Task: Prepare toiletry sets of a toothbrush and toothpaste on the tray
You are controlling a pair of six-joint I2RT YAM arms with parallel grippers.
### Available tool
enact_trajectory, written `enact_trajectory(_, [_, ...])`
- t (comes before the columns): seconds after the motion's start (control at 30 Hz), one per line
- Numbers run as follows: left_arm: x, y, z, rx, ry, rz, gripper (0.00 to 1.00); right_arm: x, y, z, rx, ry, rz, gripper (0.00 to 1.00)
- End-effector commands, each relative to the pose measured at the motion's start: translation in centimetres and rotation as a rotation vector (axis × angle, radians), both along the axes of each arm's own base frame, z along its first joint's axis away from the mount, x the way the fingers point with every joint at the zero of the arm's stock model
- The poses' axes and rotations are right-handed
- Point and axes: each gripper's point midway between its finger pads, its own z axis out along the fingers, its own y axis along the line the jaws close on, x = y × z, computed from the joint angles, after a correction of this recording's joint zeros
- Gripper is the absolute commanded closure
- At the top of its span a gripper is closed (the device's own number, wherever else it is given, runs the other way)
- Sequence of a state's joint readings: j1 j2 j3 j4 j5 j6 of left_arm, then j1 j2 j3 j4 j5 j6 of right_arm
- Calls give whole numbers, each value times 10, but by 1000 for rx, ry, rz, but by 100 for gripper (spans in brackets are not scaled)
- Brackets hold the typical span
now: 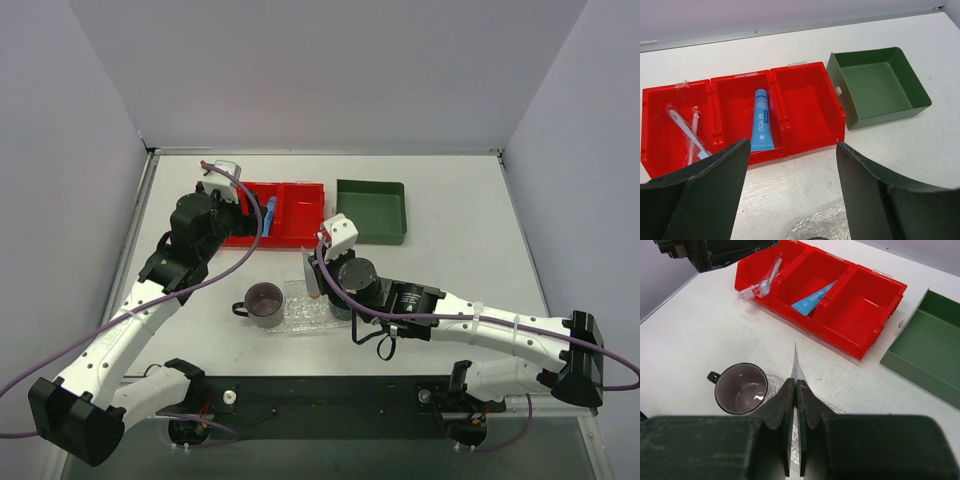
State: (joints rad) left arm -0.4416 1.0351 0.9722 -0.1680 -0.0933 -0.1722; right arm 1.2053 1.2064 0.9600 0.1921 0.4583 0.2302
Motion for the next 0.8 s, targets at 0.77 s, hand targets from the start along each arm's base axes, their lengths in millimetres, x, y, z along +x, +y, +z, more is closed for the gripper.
enact_trajectory(0.77, [3, -3, 6, -17, -28, -9, 20, 11, 8, 11, 69, -80, -37, 100])
